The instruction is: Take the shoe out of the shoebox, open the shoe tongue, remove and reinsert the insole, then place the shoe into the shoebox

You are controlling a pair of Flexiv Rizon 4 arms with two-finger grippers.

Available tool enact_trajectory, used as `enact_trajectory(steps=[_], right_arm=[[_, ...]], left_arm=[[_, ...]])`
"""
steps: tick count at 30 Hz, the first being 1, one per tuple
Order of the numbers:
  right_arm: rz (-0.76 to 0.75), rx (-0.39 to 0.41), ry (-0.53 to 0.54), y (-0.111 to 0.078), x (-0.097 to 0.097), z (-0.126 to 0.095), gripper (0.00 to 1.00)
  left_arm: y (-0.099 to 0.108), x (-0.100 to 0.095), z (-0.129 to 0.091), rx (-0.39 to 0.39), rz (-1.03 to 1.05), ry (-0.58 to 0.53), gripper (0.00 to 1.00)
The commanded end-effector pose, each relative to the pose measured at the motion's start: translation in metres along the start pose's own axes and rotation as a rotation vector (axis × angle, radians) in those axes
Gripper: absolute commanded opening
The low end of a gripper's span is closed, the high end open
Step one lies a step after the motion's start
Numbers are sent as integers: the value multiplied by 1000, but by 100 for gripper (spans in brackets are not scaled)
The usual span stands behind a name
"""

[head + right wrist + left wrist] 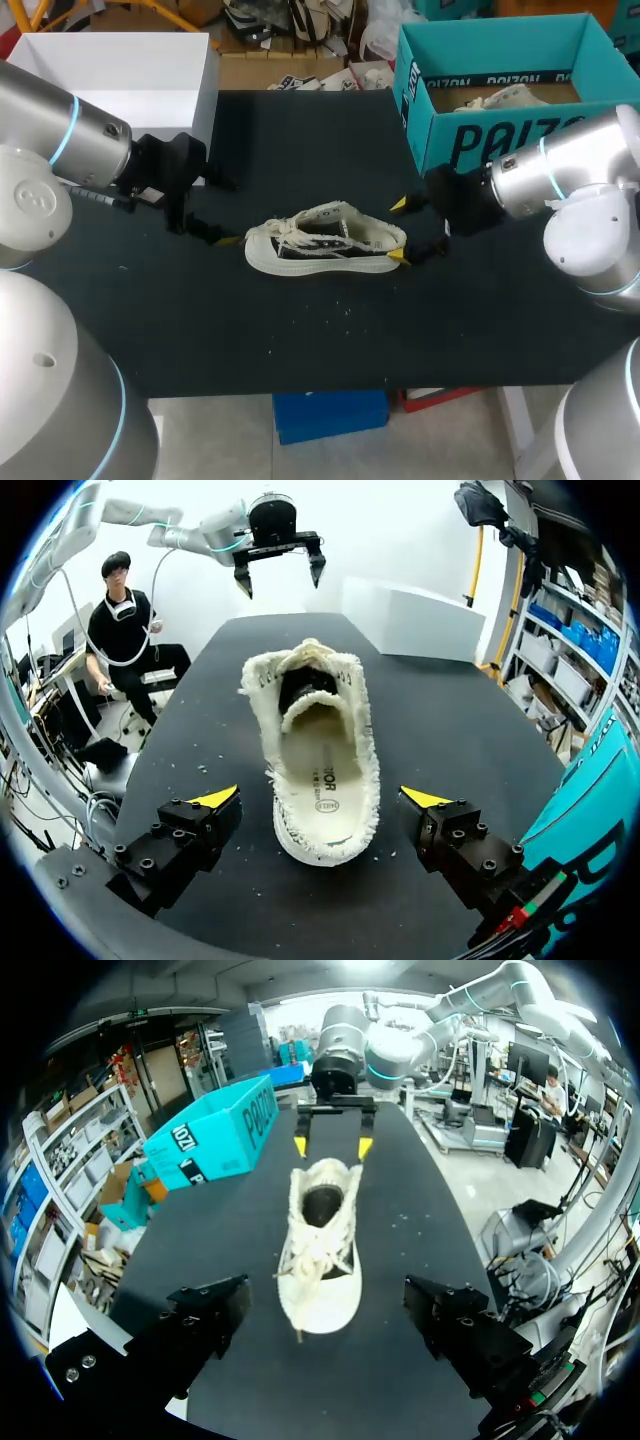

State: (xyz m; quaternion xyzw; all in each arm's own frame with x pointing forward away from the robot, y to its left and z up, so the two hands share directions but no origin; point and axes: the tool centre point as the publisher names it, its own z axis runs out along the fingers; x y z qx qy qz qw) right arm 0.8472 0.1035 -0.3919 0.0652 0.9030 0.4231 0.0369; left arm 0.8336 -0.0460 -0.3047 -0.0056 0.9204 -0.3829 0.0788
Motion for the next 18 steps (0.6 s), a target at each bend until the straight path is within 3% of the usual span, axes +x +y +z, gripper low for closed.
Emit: enact_trajectory(steps=[1, 18], right_arm=[[7, -12, 6, -7, -6, 13, 100], [34, -43, 25, -15, -4, 36, 100]], left_arm=[[1, 1, 1, 4, 3, -6, 100], [1, 1, 1, 4, 3, -6, 100]])
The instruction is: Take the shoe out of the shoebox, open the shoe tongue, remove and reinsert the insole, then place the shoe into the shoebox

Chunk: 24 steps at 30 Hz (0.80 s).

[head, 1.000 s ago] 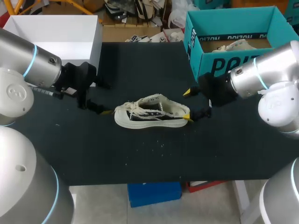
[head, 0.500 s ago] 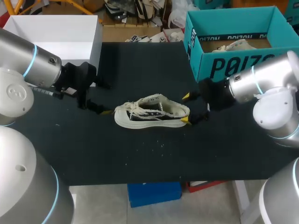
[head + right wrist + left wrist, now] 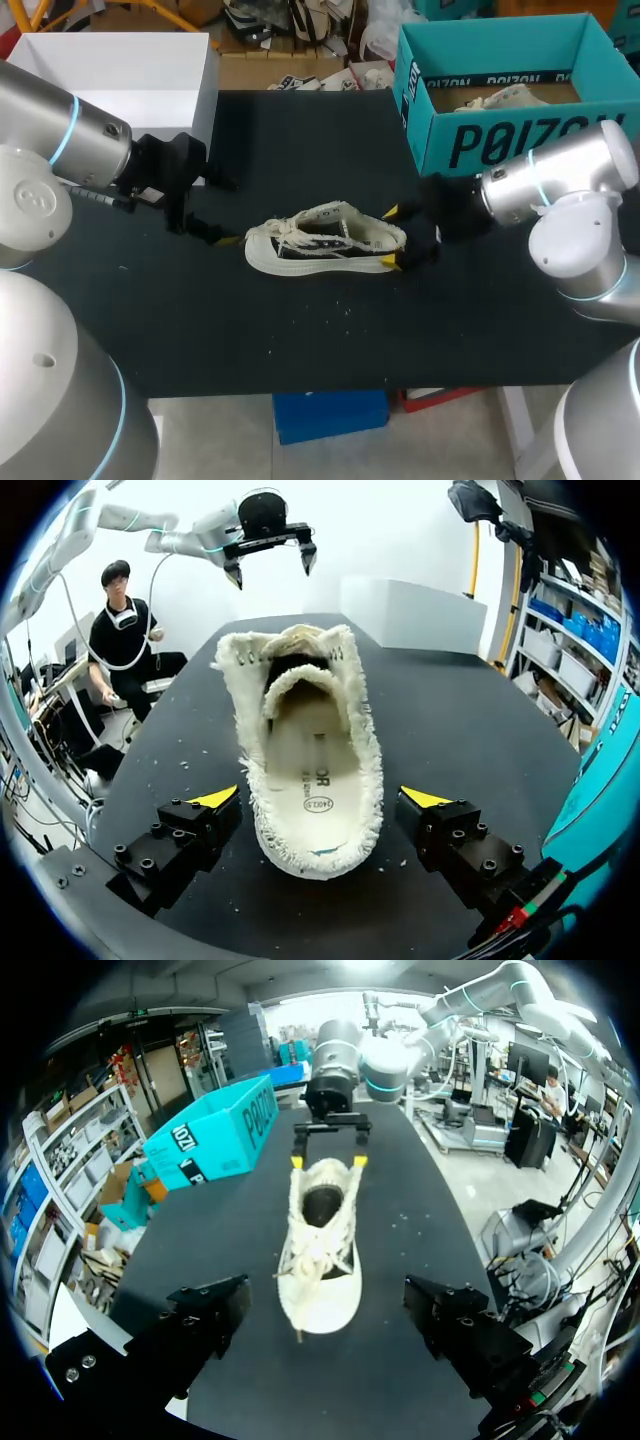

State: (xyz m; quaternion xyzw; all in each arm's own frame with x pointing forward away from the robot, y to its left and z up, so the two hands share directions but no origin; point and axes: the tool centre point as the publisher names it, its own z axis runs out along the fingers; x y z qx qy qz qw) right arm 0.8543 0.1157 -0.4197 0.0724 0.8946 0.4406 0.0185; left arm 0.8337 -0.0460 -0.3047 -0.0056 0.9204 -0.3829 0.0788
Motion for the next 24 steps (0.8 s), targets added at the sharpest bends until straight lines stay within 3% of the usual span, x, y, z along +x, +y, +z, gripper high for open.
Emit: enact_trajectory(steps=[1, 15, 16, 17, 22, 24], right_arm=[[5, -9, -3, -3, 1, 9, 100], [-21, -23, 32, -7, -6, 21, 100], [-22, -11, 32, -7, -7, 22, 35], [-22, -27, 47, -8, -7, 23, 0], [-22, -27, 47, -8, -7, 23, 0], [-22, -27, 47, -8, -7, 23, 0]], left_arm=[[1, 1, 1, 4, 3, -6, 100], [1, 1, 1, 4, 3, -6, 100], [1, 1, 1, 4, 3, -6, 100], [1, 1, 1, 4, 3, -6, 100], [-5, 1, -1, 5, 6, -11, 100], [-13, 2, -1, -47, -58, -45, 100]])
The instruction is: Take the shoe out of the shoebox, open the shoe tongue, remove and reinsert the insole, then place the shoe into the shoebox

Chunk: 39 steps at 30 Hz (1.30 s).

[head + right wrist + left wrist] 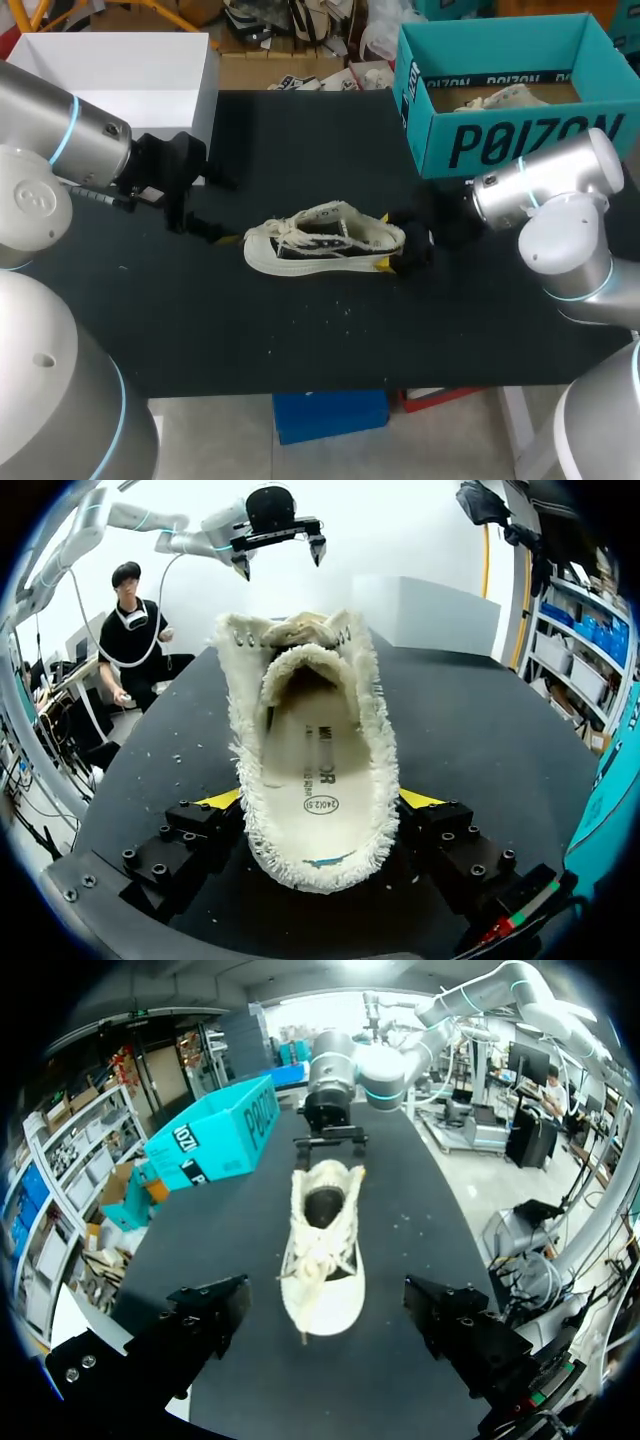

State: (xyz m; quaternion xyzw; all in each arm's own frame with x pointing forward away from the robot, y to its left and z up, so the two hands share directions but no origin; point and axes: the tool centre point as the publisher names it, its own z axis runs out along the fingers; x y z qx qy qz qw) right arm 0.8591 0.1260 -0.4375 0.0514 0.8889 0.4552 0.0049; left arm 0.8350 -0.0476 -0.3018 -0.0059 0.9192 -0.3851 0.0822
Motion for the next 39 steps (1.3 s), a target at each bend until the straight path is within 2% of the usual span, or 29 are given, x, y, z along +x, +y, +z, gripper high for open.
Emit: enact_trajectory(steps=[1, 3, 6, 8, 9, 20, 21, 23, 25, 26, 28, 29, 33, 34, 39], right_arm=[[2, 3, 2, -1, -3, 4, 0], [2, 3, 2, -1, -3, 4, 0], [2, 3, 2, -1, -3, 4, 0], [2, 3, 2, -1, -3, 4, 0], [2, 3, 2, -1, -3, 4, 0], [2, 3, 2, -1, -3, 4, 0], [2, 3, 2, -1, -3, 4, 0], [2, 3, 2, -1, -3, 4, 0], [2, 3, 2, -1, -3, 4, 0], [2, 3, 2, -1, -3, 4, 0], [2, 3, 2, -1, -3, 4, 0], [2, 3, 2, -1, -3, 4, 0], [2, 3, 2, -1, -3, 4, 0], [2, 3, 2, -1, -3, 4, 0], [2, 3, 2, -1, -3, 4, 0]], left_arm=[[-13, 5, 0, -93, -129, -44, 100], [-19, 8, 2, -145, -233, -74, 100], [-37, 15, 1, -174, -308, -119, 100], [-46, 17, 4, -189, -318, -100, 100], [-53, 19, 5, -151, -284, -51, 100], [-53, 19, 5, -151, -284, -51, 100], [-54, 9, 10, -169, -438, -47, 100], [-56, 2, 28, -350, -649, -174, 100], [-57, -1, 45, -532, -849, -233, 100], [-57, -2, 52, -578, -925, -274, 100], [-62, 1, 65, -561, -964, -233, 100], [-62, 1, 74, -612, -1044, -260, 100], [-63, -1, 96, -660, -1277, -194, 100], [-65, 0, 98, -680, -1303, -192, 100], [-65, 0, 98, -680, -1303, -192, 100]])
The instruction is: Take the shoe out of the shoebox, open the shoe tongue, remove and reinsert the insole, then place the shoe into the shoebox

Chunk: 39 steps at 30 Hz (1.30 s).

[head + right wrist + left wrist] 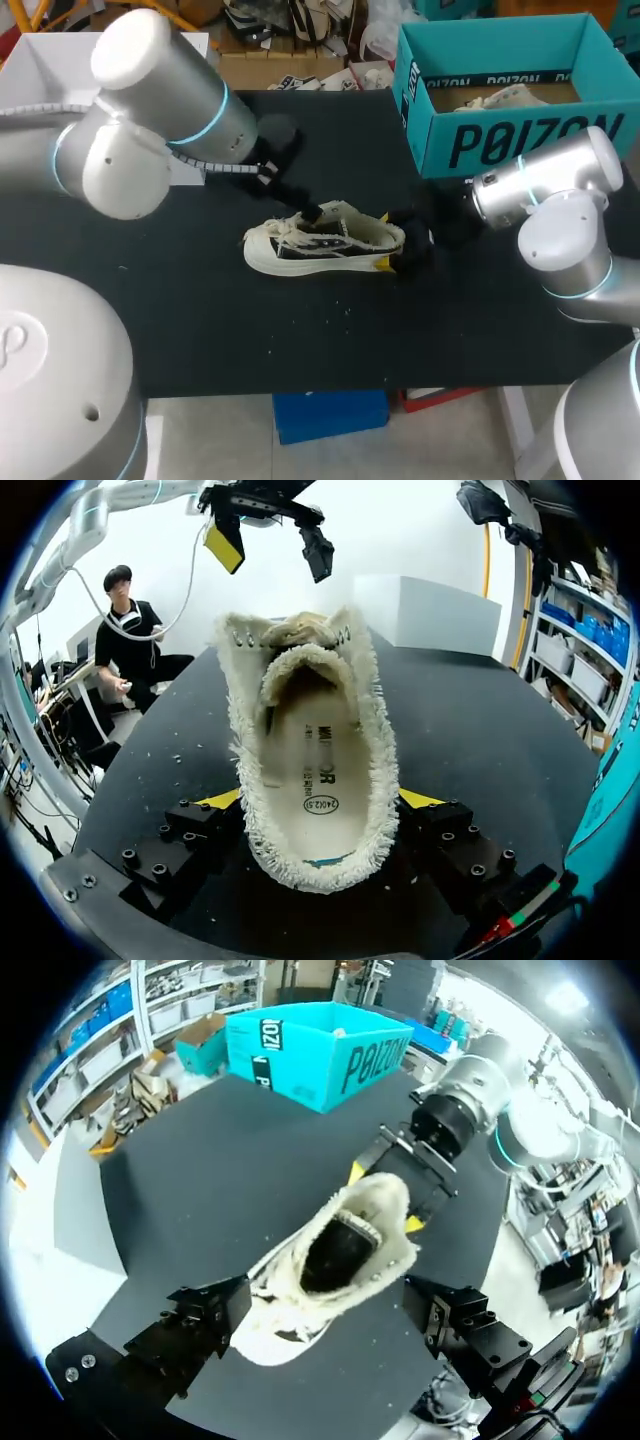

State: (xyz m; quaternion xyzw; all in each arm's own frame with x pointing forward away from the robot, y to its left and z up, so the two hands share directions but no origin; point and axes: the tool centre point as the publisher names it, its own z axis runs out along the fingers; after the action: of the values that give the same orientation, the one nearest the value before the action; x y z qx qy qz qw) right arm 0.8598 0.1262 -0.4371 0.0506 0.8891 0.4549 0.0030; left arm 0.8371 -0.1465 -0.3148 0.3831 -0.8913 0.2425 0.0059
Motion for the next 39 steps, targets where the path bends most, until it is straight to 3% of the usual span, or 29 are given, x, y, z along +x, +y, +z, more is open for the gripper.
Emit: enact_trajectory(steps=[1, 9, 13, 18, 20, 24, 34, 39], right_arm=[[2, 2, -2, -1, -3, 4, 0], [2, 2, -2, -1, -3, 4, 0], [2, 2, -2, -1, -3, 4, 0], [2, 2, -2, -1, -3, 4, 0], [2, 2, -2, -1, -3, 4, 0], [2, 2, -2, -1, -3, 4, 0], [2, 2, -2, -1, -3, 4, 0], [2, 2, -2, -1, -3, 4, 0]], left_arm=[[-13, 3, 17, -364, -535, -111, 100], [-13, 3, 17, -364, -535, -111, 100], [-23, 13, 17, -360, -632, -221, 100], [-37, 31, 16, -378, -597, -366, 100], [-41, 32, 19, -396, -611, -470, 100], [-39, 33, 24, -408, -594, -537, 100], [-27, 25, 46, -387, -574, -535, 100], [-27, 24, 56, -414, -560, -565, 100]])
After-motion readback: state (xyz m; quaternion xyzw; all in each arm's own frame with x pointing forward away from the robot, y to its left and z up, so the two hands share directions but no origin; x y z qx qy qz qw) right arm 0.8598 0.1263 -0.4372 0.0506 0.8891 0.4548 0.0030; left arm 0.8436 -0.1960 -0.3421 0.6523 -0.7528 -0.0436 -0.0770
